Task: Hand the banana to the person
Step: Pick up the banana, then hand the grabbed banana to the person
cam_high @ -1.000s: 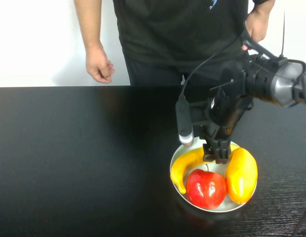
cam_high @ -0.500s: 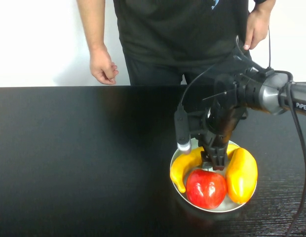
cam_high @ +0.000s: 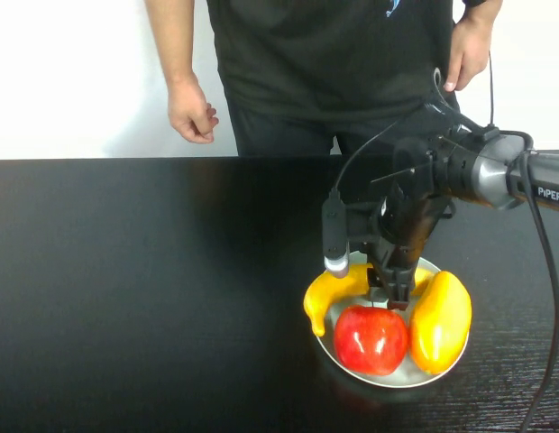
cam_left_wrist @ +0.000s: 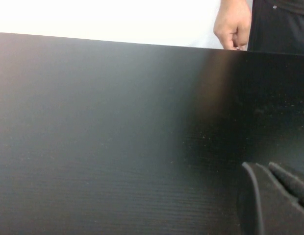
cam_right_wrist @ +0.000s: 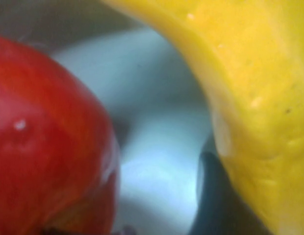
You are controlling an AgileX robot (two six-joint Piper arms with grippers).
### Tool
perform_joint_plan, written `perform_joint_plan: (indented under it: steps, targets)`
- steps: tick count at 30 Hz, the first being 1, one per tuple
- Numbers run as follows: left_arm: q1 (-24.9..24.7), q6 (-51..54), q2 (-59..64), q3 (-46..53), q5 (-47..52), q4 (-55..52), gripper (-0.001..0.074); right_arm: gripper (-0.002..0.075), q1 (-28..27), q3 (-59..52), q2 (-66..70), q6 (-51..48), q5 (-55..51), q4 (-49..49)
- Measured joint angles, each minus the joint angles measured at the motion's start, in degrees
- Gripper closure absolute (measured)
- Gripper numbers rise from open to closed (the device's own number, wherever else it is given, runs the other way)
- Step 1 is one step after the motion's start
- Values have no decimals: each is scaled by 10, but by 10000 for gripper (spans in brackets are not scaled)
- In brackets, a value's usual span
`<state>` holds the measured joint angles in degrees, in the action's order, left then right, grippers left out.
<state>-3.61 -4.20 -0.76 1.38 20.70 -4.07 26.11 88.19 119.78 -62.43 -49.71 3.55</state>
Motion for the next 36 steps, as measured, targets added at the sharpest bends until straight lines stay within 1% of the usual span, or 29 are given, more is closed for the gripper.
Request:
perform_joint_plan:
  steps: [2, 5, 9, 16, 20, 22, 26, 31, 36]
  targets:
    - [0, 0, 0, 0, 0, 0, 739, 736, 1, 0, -16, 12, -15, -5]
    - [0, 0, 0, 0, 0, 0, 739, 734, 1, 0, -59, 68, -38, -9]
    - [0, 0, 0, 0, 0, 0, 739, 734, 1, 0, -142, 161, -97, -42]
    - [0, 0, 0, 0, 0, 0, 739, 734, 1, 7, -295, 231, -158, -69]
    - [0, 0, 0, 0, 0, 0, 739, 734, 1, 44, -356, 292, -220, -107]
    - [0, 0, 0, 0, 0, 0, 739, 734, 1, 73, -364, 300, -249, -126]
    - [0, 0, 0, 0, 0, 0, 739, 734, 5, 109, -367, 314, -248, -147]
    - [0, 0, 0, 0, 0, 0, 739, 734, 45, 132, -351, 293, -248, -157]
    - [0, 0, 0, 0, 0, 0, 739, 734, 87, 197, -278, 284, -248, -161]
